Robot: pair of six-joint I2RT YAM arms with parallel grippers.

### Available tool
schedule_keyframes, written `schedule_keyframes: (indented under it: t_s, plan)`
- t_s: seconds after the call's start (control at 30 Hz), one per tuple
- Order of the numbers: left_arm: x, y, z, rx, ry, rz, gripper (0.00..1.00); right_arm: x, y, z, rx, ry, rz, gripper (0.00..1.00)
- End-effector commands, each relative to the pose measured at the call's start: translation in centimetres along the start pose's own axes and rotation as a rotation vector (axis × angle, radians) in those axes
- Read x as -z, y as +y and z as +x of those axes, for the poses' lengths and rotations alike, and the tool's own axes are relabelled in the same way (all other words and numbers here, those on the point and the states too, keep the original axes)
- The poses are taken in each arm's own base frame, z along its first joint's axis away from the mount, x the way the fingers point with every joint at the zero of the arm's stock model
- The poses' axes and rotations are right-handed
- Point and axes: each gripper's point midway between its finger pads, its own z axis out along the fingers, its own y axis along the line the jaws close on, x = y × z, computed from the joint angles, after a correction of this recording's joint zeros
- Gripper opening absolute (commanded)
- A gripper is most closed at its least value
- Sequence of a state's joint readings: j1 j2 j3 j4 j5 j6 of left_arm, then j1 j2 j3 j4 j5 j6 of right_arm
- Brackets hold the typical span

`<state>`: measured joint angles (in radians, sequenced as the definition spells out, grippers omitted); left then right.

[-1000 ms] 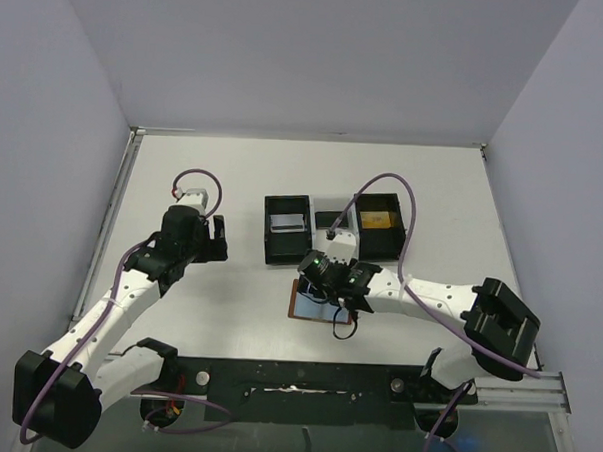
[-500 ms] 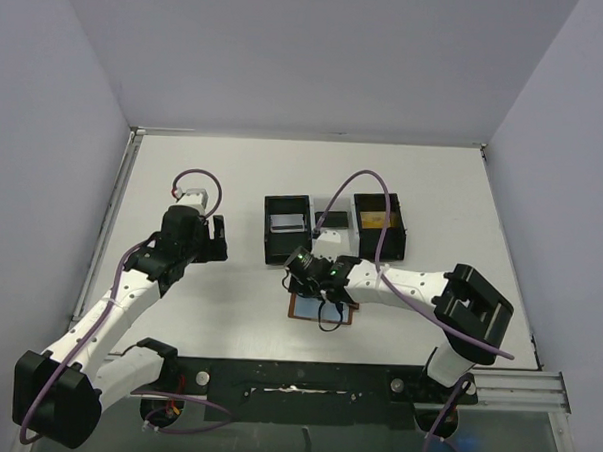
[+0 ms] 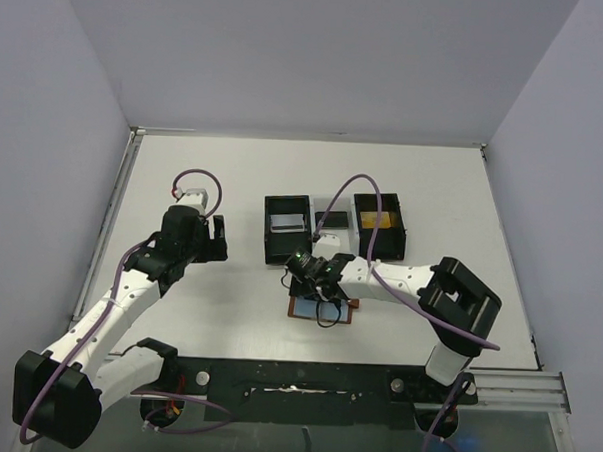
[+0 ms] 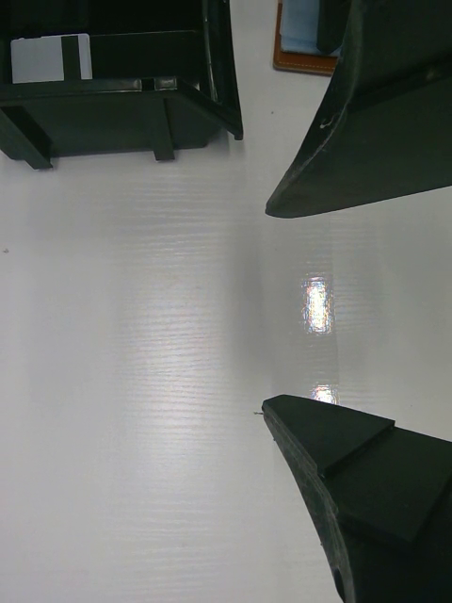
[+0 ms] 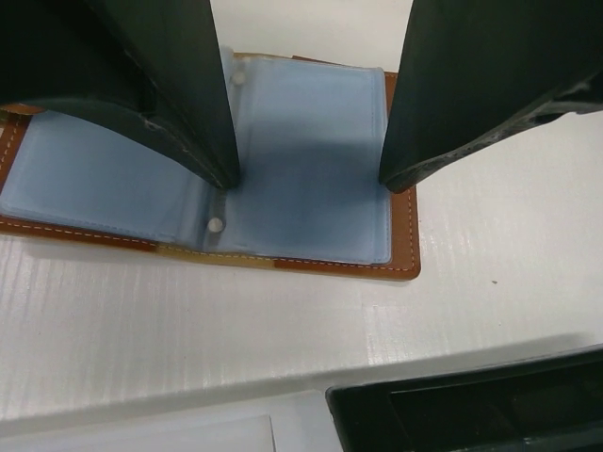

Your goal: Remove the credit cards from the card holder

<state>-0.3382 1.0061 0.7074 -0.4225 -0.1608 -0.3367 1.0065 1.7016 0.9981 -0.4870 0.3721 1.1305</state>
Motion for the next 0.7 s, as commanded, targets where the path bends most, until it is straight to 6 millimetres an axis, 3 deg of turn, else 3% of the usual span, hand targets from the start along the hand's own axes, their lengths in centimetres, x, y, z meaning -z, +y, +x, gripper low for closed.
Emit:
schedule_keyframes:
  t_s: [0.0, 0.23, 0.4, 0.53, 0.67]
  plan:
    - [0.5, -0.5, -2.2, 0.019, -0.072, 0.017, 0.77, -0.5, 0.2, -0.3, -0.003, 0.020, 0.018, 0.63]
    - [0.3, -0.5, -2.0, 0.016, -0.063, 0.020, 0.77, -1.6, -2.3, 1.3, 0.049, 0.068, 0.154, 0.70]
    - [0.3, -0.6, -2.0, 0.016, -0.059, 0.023, 0.77, -1.7, -2.4, 1.5, 0.059, 0.065, 0.149, 0.58]
    - [0.3, -0.6, -2.0, 0.016, -0.060, 0.023, 0.77, -1.7, -1.7, 1.3, 0.060, 0.058, 0.110, 0.52]
    - [0.2, -0.6, -1.9, 0.014, -0.058, 0.024, 0.77, -1.5, -0.6, 1.2, 0.045, 0.056, 0.030, 0.40]
